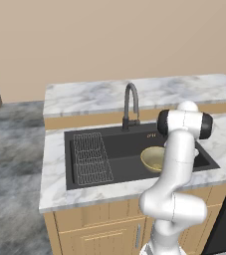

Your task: Remove the broccoli and lemon wedge from the sink. Then move the bowl and cup from the counter to the sink for washing.

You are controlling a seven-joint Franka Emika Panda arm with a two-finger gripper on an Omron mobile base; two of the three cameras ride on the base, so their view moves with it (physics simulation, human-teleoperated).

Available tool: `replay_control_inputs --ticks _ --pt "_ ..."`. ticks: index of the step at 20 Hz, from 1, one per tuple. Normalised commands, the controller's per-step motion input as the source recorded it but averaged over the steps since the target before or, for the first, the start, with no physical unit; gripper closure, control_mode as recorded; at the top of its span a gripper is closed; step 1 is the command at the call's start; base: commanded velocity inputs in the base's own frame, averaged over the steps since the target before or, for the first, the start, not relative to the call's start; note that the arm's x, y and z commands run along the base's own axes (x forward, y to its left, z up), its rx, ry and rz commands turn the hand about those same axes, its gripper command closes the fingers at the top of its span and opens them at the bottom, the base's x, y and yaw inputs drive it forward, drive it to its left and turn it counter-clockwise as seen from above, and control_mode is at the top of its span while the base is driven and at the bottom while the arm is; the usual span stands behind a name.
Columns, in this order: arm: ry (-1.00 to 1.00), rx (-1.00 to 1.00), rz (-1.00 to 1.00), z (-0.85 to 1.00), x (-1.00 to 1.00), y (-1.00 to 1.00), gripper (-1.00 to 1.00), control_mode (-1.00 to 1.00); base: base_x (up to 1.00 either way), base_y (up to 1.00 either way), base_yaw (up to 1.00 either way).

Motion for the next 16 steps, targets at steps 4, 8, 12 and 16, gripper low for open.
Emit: replay_control_inputs --ticks 4,8,12,16 --pt "0.00 -0.11 0.00 0.30 -0.01 -0.04 -1.00 -1.00 0.00 0.00 0.00" --pt "0.00 -0.16 0.00 0.27 -0.02 -0.07 -1.00 -1.00 0.00 0.00 0.00" --pt "0.00 -0.11 0.00 0.27 -0.09 -0.13 -1.00 -1.00 0.00 0.00 0.00" --pt "0.00 -0.09 0.00 0.30 -0.16 -0.13 -1.00 -1.00 0.00 0.00 0.00"
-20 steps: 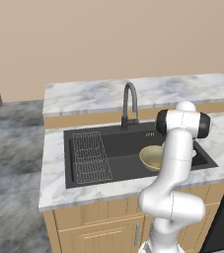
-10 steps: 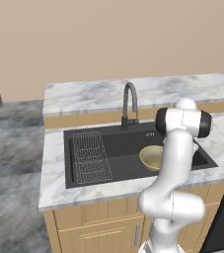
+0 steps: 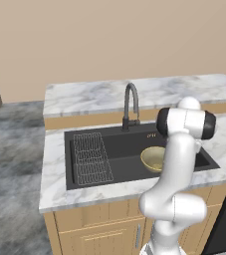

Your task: Remove the broccoli and lemon wedge from the sink. Then move the bowl and cup from the counter to the sink for washing.

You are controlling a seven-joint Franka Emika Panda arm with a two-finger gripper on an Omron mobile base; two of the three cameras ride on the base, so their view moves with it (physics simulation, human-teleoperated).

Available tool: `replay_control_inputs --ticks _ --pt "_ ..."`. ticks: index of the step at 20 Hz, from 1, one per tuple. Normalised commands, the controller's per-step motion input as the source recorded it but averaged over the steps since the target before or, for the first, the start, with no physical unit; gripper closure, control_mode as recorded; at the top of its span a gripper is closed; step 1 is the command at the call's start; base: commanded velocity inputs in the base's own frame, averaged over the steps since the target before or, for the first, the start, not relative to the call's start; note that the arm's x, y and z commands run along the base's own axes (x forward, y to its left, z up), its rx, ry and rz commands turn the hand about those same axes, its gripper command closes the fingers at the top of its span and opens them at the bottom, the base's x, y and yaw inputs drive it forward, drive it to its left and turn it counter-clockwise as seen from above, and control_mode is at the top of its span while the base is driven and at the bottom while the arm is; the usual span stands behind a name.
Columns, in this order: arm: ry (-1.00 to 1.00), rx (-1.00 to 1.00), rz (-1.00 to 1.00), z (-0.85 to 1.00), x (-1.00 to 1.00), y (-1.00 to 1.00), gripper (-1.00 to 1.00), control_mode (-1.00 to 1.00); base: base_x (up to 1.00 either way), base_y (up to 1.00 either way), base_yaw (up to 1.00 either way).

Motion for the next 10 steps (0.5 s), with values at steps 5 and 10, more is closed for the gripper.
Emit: replay_control_inputs --ticks 5,10 --pt "0.01 -0.02 0.00 0.36 -0.18 -0.17 -1.00 -1.00 0.00 0.00 0.00" --pt "0.00 0.00 0.00 0.41 -0.16 -0.19 -1.00 -1.00 0.00 0.00 0.00"
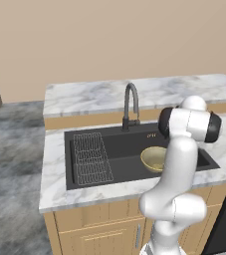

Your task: Remove the broccoli and lemon wedge from the sink. Then move the bowl and cup from the counter to the sink for washing.

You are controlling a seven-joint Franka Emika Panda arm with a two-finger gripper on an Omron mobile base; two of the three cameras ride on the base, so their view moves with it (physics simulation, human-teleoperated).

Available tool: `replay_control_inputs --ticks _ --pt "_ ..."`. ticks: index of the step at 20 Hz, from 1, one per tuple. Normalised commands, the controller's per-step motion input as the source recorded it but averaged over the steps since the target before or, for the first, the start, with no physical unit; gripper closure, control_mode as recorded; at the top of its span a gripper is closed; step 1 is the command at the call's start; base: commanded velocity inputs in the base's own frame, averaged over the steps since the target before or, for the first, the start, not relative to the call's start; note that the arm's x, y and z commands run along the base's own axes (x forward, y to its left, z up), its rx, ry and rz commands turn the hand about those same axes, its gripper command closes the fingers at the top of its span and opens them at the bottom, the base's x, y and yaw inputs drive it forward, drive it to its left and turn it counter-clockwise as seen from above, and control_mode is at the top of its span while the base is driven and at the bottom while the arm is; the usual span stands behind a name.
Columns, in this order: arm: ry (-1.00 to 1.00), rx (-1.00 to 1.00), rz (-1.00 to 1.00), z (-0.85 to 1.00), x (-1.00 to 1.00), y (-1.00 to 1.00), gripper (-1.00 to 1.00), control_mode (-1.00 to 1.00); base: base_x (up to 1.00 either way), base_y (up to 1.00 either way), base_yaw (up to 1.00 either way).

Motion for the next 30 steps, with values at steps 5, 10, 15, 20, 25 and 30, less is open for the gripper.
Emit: replay_control_inputs --ticks 5,10,15,20,25,30 --pt "0.00 0.00 0.00 0.39 -0.13 -0.18 -1.00 -1.00 0.00 0.00 0.00" --pt "0.00 0.00 -0.02 0.38 -0.15 -0.16 -1.00 -1.00 0.00 0.00 0.00" --pt "0.00 0.00 -0.17 0.33 -0.17 -0.13 -1.00 -1.00 0.00 0.00 0.00" --pt "0.00 0.00 -0.25 0.33 -0.15 -0.13 -1.00 -1.00 0.00 0.00 0.00" --pt "0.00 0.00 -0.29 0.34 -0.15 -0.14 -1.00 -1.00 0.00 0.00 0.00" --pt "0.00 0.00 -0.34 0.31 -0.15 -0.17 -1.00 -1.00 0.00 0.00 0.00"
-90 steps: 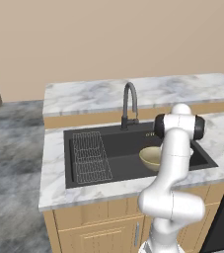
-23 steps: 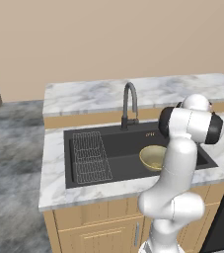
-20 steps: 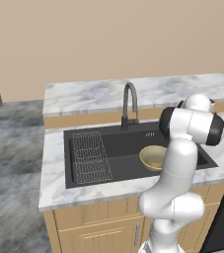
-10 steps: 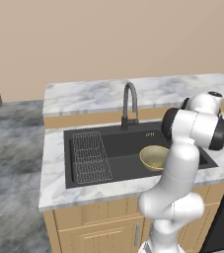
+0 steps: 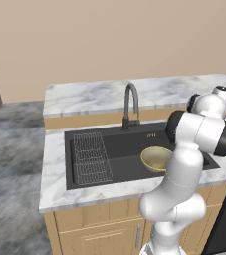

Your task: Remove the broccoli and lemon wedge from the sink. Then move the bowl and cup from the counter to the sink for washing.

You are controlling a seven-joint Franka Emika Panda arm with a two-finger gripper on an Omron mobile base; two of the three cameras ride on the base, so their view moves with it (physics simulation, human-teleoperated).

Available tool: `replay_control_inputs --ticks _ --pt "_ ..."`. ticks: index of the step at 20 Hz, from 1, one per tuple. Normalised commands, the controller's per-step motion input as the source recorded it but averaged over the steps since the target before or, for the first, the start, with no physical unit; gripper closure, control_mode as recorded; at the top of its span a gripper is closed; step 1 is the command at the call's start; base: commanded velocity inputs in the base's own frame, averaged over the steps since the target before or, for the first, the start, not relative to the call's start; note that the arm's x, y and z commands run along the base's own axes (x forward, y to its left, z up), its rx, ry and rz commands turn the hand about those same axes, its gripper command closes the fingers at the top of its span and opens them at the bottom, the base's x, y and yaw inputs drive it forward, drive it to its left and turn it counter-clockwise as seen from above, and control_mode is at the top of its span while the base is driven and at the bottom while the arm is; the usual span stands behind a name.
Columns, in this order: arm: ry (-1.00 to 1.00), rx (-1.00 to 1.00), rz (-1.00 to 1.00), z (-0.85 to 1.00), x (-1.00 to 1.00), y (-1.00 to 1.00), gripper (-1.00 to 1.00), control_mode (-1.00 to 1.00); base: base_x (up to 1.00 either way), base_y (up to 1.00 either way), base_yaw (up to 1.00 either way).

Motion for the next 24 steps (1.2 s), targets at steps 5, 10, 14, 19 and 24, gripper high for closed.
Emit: replay_control_inputs --ticks 5,10,14,19,24 --pt "0.01 0.00 -0.37 0.25 -0.11 -0.20 -1.00 -1.00 0.00 0.00 0.00" --pt "0.00 -0.02 -0.34 0.17 -0.05 -0.20 -1.00 -1.00 0.00 0.00 0.00" --pt "-0.03 -0.03 -0.30 0.09 -0.02 -0.17 -1.00 -1.00 0.00 0.00 0.00" --pt "-0.04 0.00 -0.31 0.08 -0.01 -0.22 -1.00 -1.00 0.00 0.00 0.00" --pt "0.00 0.00 -0.37 0.06 0.00 -0.26 -1.00 -1.00 0.00 0.00 0.00"
